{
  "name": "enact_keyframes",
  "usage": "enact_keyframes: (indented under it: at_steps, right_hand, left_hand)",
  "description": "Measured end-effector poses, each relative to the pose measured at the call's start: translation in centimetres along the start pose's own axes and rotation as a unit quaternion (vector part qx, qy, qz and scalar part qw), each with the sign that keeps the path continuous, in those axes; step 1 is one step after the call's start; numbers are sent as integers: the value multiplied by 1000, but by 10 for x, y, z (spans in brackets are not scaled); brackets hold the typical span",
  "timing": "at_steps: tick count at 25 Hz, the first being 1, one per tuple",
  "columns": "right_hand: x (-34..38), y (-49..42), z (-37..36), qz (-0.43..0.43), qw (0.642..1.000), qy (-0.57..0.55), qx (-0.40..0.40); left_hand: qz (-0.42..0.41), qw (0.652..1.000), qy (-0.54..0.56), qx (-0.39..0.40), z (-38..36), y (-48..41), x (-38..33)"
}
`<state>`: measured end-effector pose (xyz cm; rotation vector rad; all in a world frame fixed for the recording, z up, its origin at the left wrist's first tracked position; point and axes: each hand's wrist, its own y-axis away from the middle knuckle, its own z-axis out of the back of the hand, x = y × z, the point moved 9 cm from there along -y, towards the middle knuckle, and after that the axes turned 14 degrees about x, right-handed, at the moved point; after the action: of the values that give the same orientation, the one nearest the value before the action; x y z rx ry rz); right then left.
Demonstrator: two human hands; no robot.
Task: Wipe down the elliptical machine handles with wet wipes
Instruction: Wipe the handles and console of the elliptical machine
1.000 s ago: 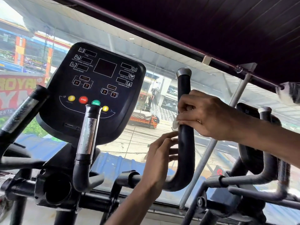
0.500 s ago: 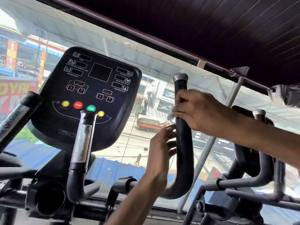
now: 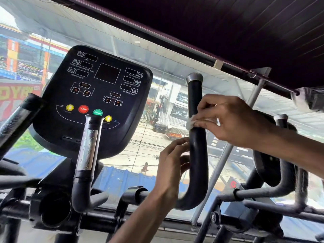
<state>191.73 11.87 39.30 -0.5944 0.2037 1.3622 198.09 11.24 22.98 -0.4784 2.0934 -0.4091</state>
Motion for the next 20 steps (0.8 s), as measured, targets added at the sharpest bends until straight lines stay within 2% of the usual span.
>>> enact_keyframes:
  at_steps: [7,12,15,20]
  right_hand:
    - [-22,-38,22,55,993,100,-42]
    - [-57,-78,38,-4,994,81,-67]
    - [-58,-88,35,-38,985,138,-99]
    - [-63,-97,32,-42,989,129,-57]
  left_hand:
    - [-6,999,-45,7,-4,-4,-10]
    - [-8,999,-47,7,-5,-11,-18]
    - [-8,999,-42,18,-5,-12,-18]
    - [-9,999,-27,29,-3,-13,-16]
